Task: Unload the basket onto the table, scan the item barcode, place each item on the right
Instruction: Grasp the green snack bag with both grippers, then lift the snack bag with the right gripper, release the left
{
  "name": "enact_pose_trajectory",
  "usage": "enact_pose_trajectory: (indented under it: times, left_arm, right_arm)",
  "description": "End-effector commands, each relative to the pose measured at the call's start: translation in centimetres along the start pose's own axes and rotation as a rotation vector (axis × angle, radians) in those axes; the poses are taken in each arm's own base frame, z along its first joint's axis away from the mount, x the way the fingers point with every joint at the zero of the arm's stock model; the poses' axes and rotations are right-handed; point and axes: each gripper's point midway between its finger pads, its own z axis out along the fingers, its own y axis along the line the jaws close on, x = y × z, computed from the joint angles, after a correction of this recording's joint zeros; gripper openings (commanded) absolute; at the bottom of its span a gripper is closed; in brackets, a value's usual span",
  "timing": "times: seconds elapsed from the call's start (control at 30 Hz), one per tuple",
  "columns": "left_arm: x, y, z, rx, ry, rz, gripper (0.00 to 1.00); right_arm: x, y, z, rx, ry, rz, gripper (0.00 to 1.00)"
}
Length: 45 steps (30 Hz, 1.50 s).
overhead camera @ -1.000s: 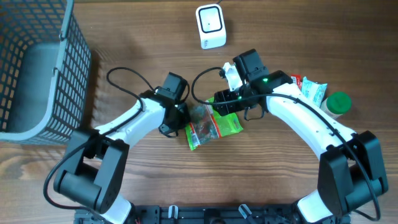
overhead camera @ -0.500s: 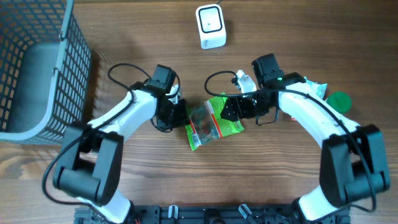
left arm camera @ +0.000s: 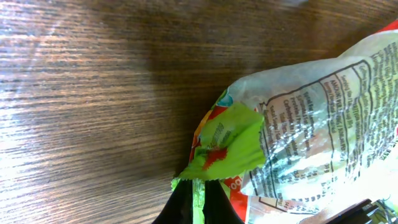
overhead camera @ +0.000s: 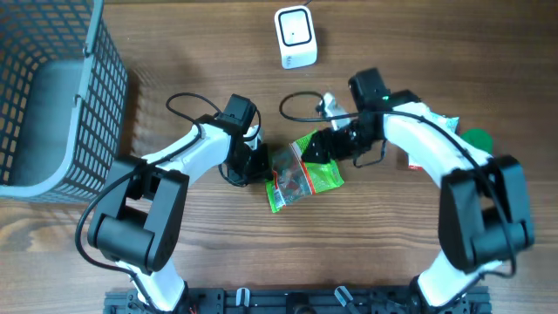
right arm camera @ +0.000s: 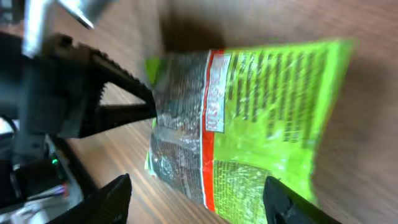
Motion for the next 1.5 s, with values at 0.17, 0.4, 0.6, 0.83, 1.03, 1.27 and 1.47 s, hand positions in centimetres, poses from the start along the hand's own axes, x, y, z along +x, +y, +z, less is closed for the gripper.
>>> enact_pose_trajectory:
  times: [0.17, 0.4, 0.6, 0.83, 1.03, 1.27, 1.47]
  left_arm:
    - [0.2, 1.2, 1.3, -0.051, 0.018, 0.011, 0.04]
    - [0.2, 1.2, 1.3, -0.051, 0.018, 0.011, 0.04]
    - [0.2, 1.1, 1.3, -0.049, 0.015, 0.008, 0.04]
    - [0.2, 1.1, 1.3, -0.049, 0.015, 0.009, 0.04]
    - [-1.6, 0.6, -1.1, -0.019, -0.057, 0.001, 0.04]
    - [-6.2, 2.8, -17.5, -0.057, -0.545, -0.067, 0.04]
    - [-5.8, 4.1, -23.6, -0.06, -0.713, -0.009, 0.04]
  right_arm:
    - [2.4, -4.4, 1.0, 0.214, 0.046, 0.044, 0.77]
    - [6.7, -1.8, 5.6, -0.093, 0.076, 0.174, 0.77]
    - [7.2, 1.9, 7.0, -0.279, 0.07, 0.201, 0.77]
    - [5.0, 5.1, 8.5, -0.343, 0.01, 0.194, 0.57]
    - [4.1, 5.7, 7.1, -0.422, -0.037, 0.077, 0.16]
    - [3.5, 10.3, -5.5, -0.738, -0.291, -0.322, 0.04]
    - [3.8, 15.8, -14.9, -0.848, -0.406, -0.542, 0.04]
